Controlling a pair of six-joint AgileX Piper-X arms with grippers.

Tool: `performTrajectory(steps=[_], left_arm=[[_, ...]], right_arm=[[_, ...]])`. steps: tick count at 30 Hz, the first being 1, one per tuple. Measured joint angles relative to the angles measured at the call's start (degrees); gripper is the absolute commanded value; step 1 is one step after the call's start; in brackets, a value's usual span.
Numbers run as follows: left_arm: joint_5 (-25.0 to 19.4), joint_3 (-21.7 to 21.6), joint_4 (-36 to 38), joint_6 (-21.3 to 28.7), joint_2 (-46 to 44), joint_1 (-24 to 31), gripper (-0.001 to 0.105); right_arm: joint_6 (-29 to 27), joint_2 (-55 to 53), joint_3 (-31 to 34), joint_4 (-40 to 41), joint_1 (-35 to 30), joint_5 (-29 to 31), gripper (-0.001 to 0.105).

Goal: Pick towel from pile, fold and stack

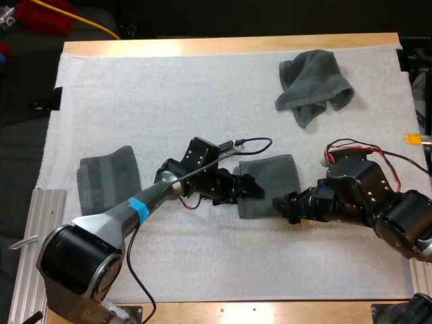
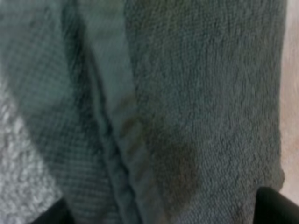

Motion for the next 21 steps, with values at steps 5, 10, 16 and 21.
performTrajectory(steps=[5, 10, 16, 21], left_arm=[[3.22, -0.12, -1.1, -0.66, 0.57, -0.62, 0.071], [3.22, -0.15, -1.39, -0.77, 0.59, -1.5, 0.068], [2.82, -0.15, -1.75, -0.77, 0.59, -3.45, 0.045], [2.25, -0.15, -1.75, -0.77, 0.59, -3.56, 0.005]], right_arm=[[0.0, 0.0, 0.0, 0.0, 0.0, -0.13, 0.079], [0.0, 0.0, 0.0, 0.0, 0.0, -0.13, 0.079], [0.0, 0.0, 0.0, 0.0, 0.0, -0.13, 0.079], [0.0, 0.0, 0.0, 0.0, 0.0, -0.13, 0.079]])
